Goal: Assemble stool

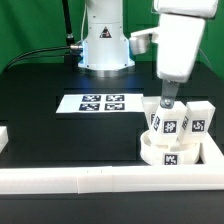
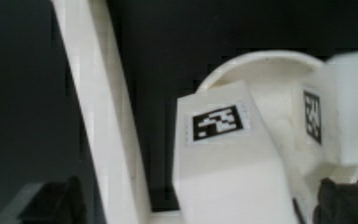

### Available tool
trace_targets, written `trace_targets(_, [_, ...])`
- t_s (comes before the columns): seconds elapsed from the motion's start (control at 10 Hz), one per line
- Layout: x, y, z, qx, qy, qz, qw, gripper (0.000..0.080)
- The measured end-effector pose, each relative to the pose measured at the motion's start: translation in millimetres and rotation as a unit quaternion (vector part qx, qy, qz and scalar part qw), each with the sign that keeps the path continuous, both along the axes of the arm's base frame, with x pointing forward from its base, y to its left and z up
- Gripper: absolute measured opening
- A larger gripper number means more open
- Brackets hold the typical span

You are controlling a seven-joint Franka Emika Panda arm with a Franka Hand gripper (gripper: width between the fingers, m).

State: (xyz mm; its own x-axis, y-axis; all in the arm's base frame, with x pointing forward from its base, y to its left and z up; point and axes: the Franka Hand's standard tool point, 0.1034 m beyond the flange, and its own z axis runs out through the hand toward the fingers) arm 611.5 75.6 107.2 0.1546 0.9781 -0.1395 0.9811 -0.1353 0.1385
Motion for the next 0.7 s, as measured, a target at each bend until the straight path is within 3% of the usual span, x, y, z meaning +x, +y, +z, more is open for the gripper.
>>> trace_targets(0.3, [1.7, -1.1, -4.5, -0.022, 0.01, 0.066, 0.998, 0.0649])
trace_targets(0.7, [2.1, -0.5, -14.9, -0.024, 0.015, 0.061, 0.998, 0.0649])
